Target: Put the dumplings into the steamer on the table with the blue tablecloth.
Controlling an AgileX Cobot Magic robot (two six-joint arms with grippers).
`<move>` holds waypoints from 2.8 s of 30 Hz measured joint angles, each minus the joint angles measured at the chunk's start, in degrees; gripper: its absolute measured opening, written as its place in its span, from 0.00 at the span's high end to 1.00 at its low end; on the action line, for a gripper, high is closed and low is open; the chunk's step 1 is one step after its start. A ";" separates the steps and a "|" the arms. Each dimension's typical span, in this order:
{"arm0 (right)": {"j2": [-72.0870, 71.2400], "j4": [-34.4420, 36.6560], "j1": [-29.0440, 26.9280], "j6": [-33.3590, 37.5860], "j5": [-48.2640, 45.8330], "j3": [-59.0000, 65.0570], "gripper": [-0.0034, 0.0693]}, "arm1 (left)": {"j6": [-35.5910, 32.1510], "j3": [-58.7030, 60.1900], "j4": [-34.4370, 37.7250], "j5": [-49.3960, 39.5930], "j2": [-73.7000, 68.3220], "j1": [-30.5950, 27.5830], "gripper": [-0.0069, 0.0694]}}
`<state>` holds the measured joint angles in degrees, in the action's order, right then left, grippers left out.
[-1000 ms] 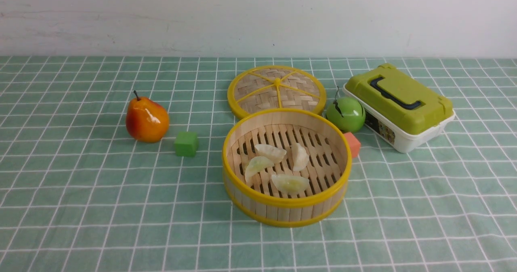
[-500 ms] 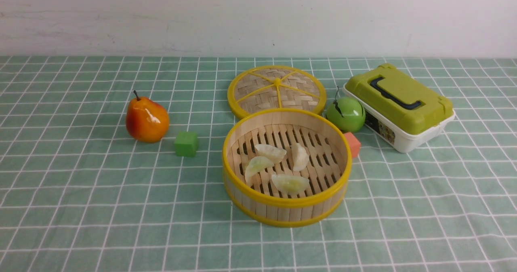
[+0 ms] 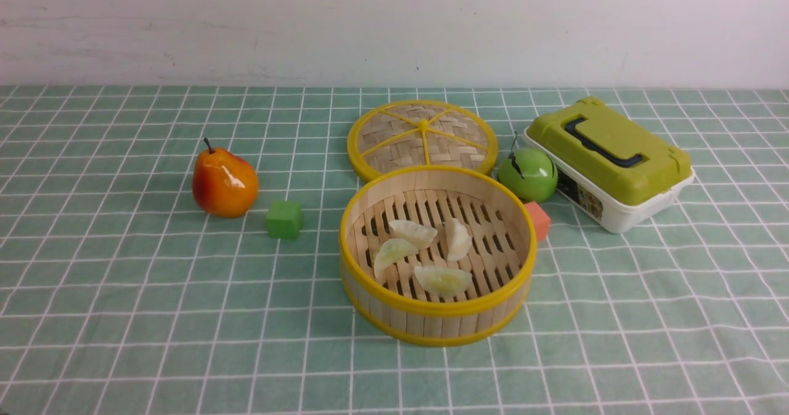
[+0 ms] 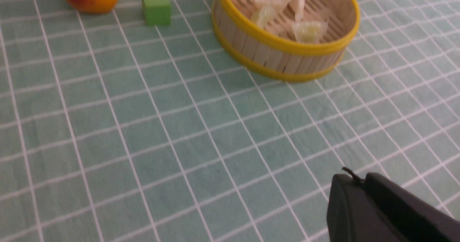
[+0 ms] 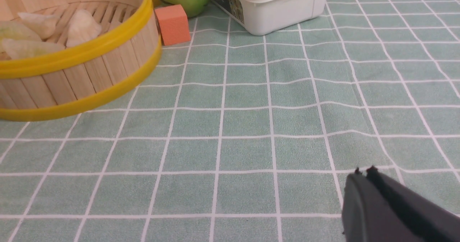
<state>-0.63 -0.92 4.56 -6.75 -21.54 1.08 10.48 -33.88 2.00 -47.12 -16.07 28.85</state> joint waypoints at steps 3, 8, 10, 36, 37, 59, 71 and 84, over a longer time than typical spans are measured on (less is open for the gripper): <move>0.00 0.00 0.00 0.00 0.00 0.00 0.95 | 0.00 2.53 -2.59 8.14 0.13 -1.06 0.93; 0.00 0.00 0.00 0.00 0.00 0.00 0.94 | 0.00 12.59 -2.00 26.42 3.92 -11.44 0.93; 0.00 0.00 0.00 0.00 0.00 0.00 0.94 | 0.00 14.52 -1.58 29.19 5.03 -13.40 0.93; 0.00 0.05 0.00 0.00 0.00 0.00 0.92 | 0.00 35.59 -1.20 25.69 16.66 -30.22 0.93; 0.00 0.05 0.00 0.00 0.00 0.00 0.92 | 0.00 35.59 -1.20 25.69 16.66 -30.22 0.93; 0.00 0.01 0.00 0.00 0.00 0.00 0.88 | 0.00 35.59 -1.08 25.92 16.66 -30.22 0.93; 0.00 0.01 0.00 0.00 0.00 0.00 0.85 | 0.00 35.59 -1.02 25.92 16.66 -30.22 0.93; 0.00 0.01 0.00 0.00 0.00 0.00 0.85 | 0.00 35.59 -1.02 25.94 16.66 -30.22 0.93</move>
<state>-0.63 -0.91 4.56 -6.75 -21.54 1.08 10.48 1.71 0.98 -21.18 0.58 -1.37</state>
